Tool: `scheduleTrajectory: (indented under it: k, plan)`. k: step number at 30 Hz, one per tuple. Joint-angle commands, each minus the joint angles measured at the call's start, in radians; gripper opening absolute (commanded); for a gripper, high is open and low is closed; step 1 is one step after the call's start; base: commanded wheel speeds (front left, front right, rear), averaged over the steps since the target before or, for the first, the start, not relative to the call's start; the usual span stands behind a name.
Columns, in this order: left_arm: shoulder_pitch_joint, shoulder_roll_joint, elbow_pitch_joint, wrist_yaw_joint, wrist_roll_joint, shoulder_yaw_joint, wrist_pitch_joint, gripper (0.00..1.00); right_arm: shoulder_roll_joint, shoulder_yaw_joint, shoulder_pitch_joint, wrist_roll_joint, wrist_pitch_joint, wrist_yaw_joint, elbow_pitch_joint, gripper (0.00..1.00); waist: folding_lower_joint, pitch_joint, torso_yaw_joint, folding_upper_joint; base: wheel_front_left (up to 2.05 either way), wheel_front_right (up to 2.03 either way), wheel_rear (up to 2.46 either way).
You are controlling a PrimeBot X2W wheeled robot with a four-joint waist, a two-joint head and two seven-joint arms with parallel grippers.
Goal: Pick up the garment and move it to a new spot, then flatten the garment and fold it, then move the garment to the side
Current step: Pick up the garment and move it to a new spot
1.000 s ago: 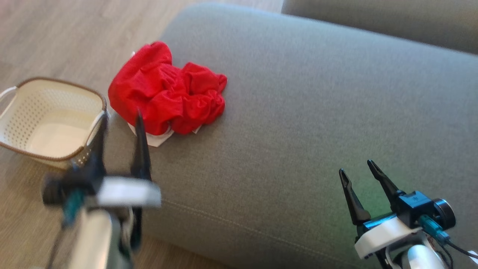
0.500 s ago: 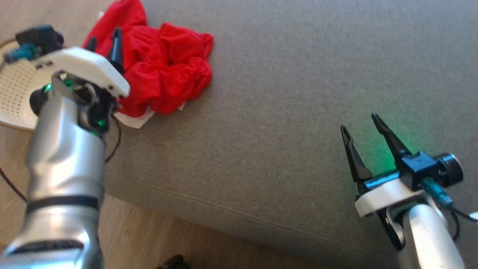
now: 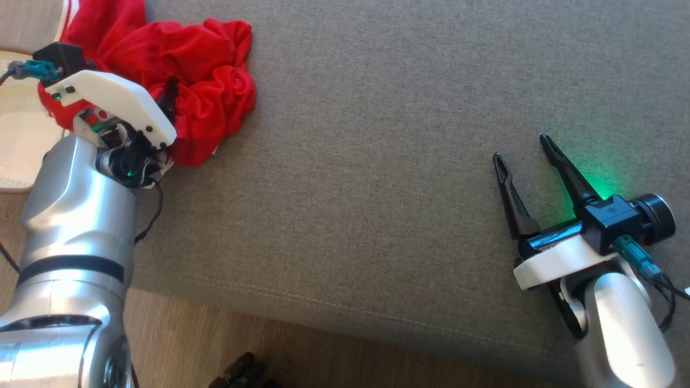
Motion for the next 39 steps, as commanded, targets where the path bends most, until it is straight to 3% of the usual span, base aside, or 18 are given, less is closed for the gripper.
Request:
scheduleTrajectory:
  k: [1,2,3,4,11,16,21,29,35,39]
  plan:
    - [-0.008,0.043,0.003,-0.003,0.0,0.008,-0.012,1.0,0.004,0.022,-0.013,0.0,-0.009,0.0,-0.028,1.0,-0.0001,0.009,-0.008,0.0,0.0,0.0,0.0]
    - [-0.006,0.043,0.013,-0.003,0.0,0.006,-0.028,1.0,0.004,0.024,-0.014,0.0,-0.009,0.0,-0.028,1.0,-0.0001,0.012,-0.011,0.0,0.0,0.0,0.0]
    - [-0.002,0.042,0.024,-0.004,0.0,0.0,-0.037,0.69,0.005,0.026,-0.016,0.001,-0.009,0.0,-0.027,1.0,-0.0001,0.014,-0.014,0.0,0.0,0.0,0.0]
    - [0.0,0.041,0.033,-0.005,-0.004,-0.004,-0.046,0.0,0.005,0.027,-0.018,0.004,-0.009,0.0,-0.026,1.0,-0.0001,0.014,-0.018,0.0,0.0,0.0,0.0]
    - [0.03,0.074,-0.018,-0.007,-0.027,-0.064,-0.231,0.0,0.009,0.007,-0.019,0.026,-0.009,0.0,-0.018,1.0,-0.0001,-0.042,-0.046,0.0,0.0,0.0,0.0]
    - [0.064,0.128,-0.104,-0.007,-0.063,-0.141,-0.392,0.0,0.014,0.011,0.015,0.071,-0.009,0.0,0.002,1.0,-0.0001,-0.153,-0.073,0.0,0.0,0.0,0.0]
    - [0.09,0.171,-0.223,-0.007,-0.087,-0.231,-0.464,0.0,0.014,0.046,0.044,0.149,-0.009,0.0,0.018,1.0,-0.0001,-0.252,-0.11,0.0,0.0,0.0,0.0]
    - [0.139,0.236,-0.476,-0.007,-0.139,-0.356,-0.461,0.0,0.014,0.068,0.085,0.222,-0.009,0.0,0.023,1.0,-0.0001,-0.377,-0.216,0.0,0.0,0.0,0.0]
    - [0.186,0.251,-0.692,-0.005,-0.204,-0.392,-0.384,0.0,0.014,0.079,0.099,0.265,-0.009,0.0,0.01,1.0,-0.0001,-0.426,-0.349,0.0,0.0,0.0,0.0]
    - [0.22,0.245,-0.818,0.019,-0.219,-0.405,-0.332,0.0,0.014,0.086,0.11,0.281,-0.009,0.0,0.009,1.0,-0.0001,-0.442,-0.443,0.0,0.0,0.0,0.0]
